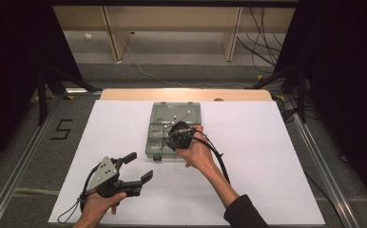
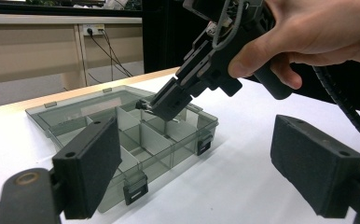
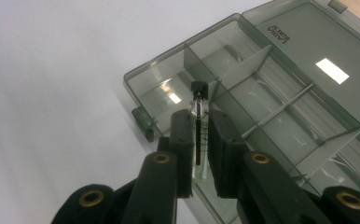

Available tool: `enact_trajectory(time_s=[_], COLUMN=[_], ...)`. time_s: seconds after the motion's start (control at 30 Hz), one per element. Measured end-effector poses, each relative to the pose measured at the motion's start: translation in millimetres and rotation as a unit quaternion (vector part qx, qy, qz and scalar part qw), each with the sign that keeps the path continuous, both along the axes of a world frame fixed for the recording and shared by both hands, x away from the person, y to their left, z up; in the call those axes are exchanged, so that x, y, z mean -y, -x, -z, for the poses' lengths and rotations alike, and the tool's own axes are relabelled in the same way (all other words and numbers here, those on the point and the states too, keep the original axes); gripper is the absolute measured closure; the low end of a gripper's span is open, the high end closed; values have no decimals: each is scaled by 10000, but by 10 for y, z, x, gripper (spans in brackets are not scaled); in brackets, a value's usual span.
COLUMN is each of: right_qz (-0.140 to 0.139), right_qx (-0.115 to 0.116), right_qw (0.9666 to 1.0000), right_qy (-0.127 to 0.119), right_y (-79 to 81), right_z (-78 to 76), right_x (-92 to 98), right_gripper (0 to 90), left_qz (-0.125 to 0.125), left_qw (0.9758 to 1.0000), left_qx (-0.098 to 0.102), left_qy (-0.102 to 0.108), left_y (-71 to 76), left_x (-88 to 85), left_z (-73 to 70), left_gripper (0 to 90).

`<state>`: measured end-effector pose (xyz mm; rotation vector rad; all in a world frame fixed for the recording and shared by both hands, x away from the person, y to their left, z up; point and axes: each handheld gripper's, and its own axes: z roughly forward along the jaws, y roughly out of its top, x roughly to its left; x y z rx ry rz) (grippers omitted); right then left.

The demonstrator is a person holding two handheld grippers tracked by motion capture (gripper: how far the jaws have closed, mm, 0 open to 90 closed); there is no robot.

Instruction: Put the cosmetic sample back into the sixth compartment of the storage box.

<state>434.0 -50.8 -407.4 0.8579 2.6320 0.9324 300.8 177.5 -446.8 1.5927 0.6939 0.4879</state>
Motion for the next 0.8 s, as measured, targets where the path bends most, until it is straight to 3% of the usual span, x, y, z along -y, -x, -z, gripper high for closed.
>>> enact_trajectory(time_s=[0.57, 0.63, 0.8], right_qz=[262, 146, 200], right_qx=[-58, -134, -146], right_qw=[9995, 9996, 9994], right_qy=[-188, -192, -224], right_y=[-72, -85, -106], right_z=[60, 49, 73], right_x=[-81, -73, -92], right_gripper=[808, 809, 808], left_qz=[-12, -13, -9], left_qw=[10000, 10000, 10000], left_qx=[-6, 20, -15], left_qy=[10, -2, 8], left_y=[0, -5, 1], left_x=[3, 1, 7], left_z=[1, 1, 3], left_gripper=[158, 158, 158])
